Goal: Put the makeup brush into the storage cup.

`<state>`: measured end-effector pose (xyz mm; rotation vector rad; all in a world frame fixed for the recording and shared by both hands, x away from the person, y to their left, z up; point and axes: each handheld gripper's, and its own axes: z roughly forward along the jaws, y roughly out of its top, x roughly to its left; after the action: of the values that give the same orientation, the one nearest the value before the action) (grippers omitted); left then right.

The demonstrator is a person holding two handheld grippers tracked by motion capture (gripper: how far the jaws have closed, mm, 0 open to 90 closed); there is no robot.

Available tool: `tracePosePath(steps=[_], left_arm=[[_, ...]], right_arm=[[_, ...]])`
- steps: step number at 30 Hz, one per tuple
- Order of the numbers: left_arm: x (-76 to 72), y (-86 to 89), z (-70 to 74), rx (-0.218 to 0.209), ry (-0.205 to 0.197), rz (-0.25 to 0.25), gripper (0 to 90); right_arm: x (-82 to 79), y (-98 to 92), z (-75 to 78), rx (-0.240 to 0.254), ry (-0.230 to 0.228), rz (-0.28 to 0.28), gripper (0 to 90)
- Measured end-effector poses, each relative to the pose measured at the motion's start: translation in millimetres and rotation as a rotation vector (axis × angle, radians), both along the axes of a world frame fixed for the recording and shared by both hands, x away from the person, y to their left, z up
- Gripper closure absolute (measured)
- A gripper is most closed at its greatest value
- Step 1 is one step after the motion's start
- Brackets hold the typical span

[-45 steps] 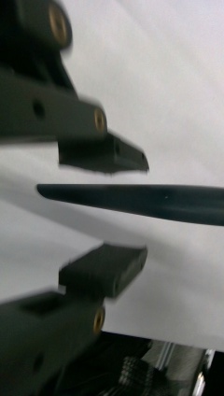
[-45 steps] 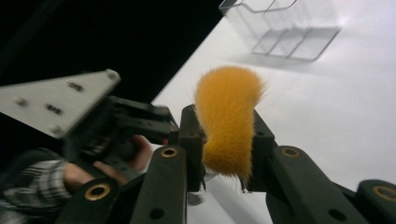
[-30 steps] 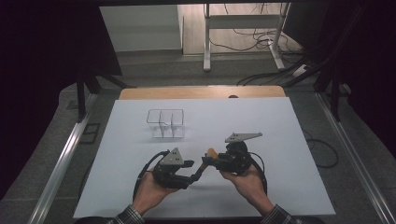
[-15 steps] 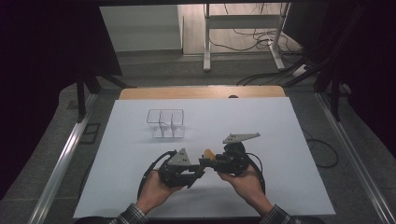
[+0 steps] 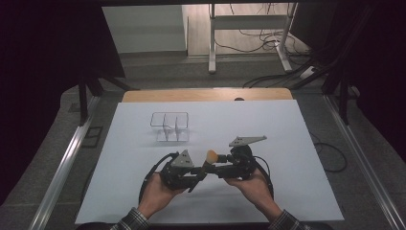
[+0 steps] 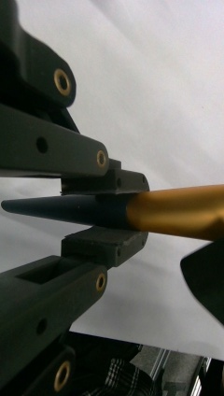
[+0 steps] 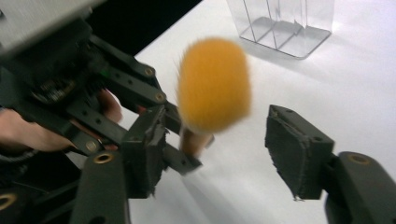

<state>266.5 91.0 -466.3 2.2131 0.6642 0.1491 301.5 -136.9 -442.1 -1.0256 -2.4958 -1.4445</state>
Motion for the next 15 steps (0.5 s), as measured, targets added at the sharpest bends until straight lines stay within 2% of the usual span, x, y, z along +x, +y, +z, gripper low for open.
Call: tracePosePath(steps=[3, 4, 7, 9, 13, 15], left_arm=[[0.9, 2.0, 0.4, 0.004, 0.002, 0.003, 73.9], [1.6, 3.9, 1.1, 0.006, 0.004, 0.006, 73.9], [2.5, 6.5, 1.9, 0.004, 0.004, 0.015, 73.9], [2.7, 7.7, 2.1, 0.004, 0.006, 0.02, 73.9], [3.7, 12.8, 2.8, -0.001, 0.013, 0.036, 73.9], [4.4, 15.3, 3.5, 0.006, 0.013, 0.035, 73.8]], right_arm=[[0.3, -0.2, -1.1, -0.012, -0.005, 0.004, 31.9], [0.2, -0.6, -1.7, -0.031, -0.023, 0.009, 27.7], [0.0, -1.1, -2.3, -0.054, -0.045, 0.01, 23.6], [0.1, -1.5, -2.7, -0.064, -0.052, 0.009, 22.7], [1.5, -4.0, -6.0, -0.128, -0.086, -0.004, 20.7], [2.3, -4.8, -6.8, -0.136, -0.088, -0.003, 20.2]])
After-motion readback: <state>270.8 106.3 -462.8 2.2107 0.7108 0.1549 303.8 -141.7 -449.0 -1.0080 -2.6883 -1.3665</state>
